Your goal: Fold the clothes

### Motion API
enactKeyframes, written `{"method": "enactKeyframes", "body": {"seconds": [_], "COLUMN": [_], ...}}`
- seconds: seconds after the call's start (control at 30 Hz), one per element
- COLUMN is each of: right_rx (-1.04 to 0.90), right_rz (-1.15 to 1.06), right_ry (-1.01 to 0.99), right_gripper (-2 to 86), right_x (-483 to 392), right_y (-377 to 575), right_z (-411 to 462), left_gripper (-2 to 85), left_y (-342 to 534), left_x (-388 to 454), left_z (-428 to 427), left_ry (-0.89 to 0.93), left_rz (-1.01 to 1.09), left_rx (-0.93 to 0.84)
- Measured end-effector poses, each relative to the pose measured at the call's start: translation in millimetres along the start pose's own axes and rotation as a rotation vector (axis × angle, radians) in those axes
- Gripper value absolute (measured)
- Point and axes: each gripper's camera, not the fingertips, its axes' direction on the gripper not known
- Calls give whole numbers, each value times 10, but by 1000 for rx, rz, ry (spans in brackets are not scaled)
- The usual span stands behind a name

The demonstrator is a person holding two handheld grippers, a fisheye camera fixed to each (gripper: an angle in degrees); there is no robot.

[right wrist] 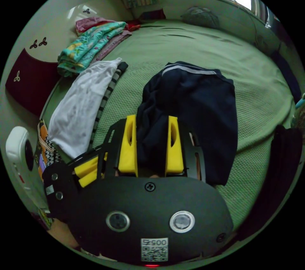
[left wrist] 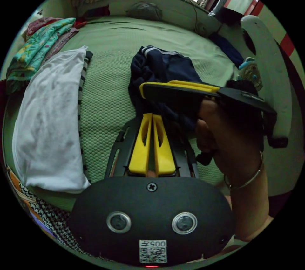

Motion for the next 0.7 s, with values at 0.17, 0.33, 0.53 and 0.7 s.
{"method": "enactKeyframes", "body": {"seconds": [0.17, 0.33, 0.53, 0.7], "right_rx": [-1, 88, 177, 207], "right_rz": [0, 114, 232, 291], "right_ry": [81, 55, 35, 62], "right_gripper": [75, 49, 41, 39], "right_x": [18, 252, 622, 948], "right_y": [35, 127, 316, 503], "right_z": [62, -163, -400, -526], "left_gripper": [-5, 2, 62, 86], "left_y": [-6, -13, -17, -76], "left_x": [36, -4, -135, -221], "left_z": [-8, -28, -87, -73], "left_ry": [-10, 16, 12, 67], "left_rz": [51, 57, 1, -59], "left_rx": [16, -27, 10, 15]}}
